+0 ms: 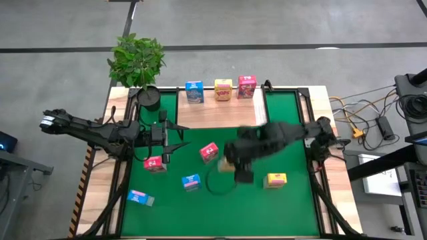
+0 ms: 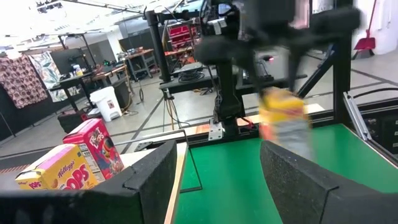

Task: Stack cereal on shelf
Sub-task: Put the left yellow cereal box on the shelf aligned with the other yellow cereal box

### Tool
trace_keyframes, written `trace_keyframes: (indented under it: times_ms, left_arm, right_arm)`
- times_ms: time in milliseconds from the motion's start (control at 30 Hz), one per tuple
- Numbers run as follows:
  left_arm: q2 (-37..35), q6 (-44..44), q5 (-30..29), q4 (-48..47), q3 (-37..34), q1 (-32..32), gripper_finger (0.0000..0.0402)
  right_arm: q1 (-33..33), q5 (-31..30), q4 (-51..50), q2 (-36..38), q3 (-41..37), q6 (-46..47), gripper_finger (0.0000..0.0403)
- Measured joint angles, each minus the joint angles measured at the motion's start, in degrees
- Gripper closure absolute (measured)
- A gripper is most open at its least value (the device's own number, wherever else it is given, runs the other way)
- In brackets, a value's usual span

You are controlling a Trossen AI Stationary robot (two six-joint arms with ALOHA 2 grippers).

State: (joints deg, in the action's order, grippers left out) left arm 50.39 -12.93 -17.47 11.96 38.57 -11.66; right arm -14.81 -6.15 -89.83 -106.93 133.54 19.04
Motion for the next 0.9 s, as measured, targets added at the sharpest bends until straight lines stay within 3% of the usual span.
trace_keyframes:
  times_ms: [533,900]
  left_arm:
    - [0.0,-1.4,0.0,0.0,0.0,0.0,0.0187]
    - [0.0,-1.6,0.0,0.0,0.0,0.0,0.0187]
  right_arm:
    - [29.5,1.9,2.1,2.3,1.1,-20.7,0.0273]
    - [33.6,2.3,5.3,1.9,1.0,-26.8,0.0271]
